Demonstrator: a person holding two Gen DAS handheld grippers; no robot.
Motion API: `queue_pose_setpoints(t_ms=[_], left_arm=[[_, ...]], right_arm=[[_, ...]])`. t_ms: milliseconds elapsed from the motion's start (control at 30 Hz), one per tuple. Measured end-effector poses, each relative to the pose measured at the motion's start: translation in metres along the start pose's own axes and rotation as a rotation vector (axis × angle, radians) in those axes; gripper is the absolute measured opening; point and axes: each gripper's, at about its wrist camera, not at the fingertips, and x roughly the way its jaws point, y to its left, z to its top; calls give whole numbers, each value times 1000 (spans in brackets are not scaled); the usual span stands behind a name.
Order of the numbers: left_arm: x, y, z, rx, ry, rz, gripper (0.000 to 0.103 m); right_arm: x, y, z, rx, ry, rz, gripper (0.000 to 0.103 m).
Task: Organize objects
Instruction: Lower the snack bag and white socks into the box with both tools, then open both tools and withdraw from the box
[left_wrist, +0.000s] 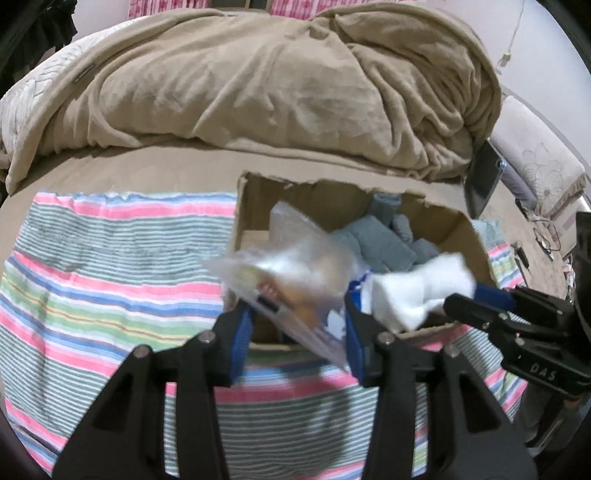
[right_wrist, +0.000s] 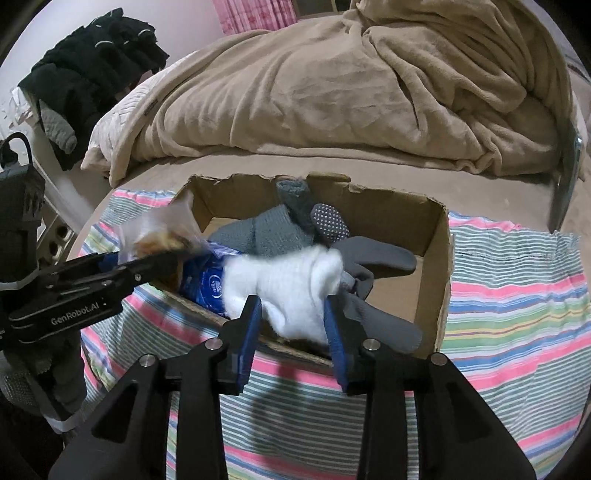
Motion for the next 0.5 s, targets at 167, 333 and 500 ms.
queue_pose_setpoints(t_ms=[167,333,500], left_arm=[[-9,1,-2,-13,-19,-9,62],[-23,0,-6,-16,-39,-1,66],[-42,0,-15,-22,-62,-19,68]], right_arm=[[-4,-2,0,15,-6,-9,55],[-15,5,-5,7,-19,-12,65],[-27,9,-16,19,-28,-15,74]])
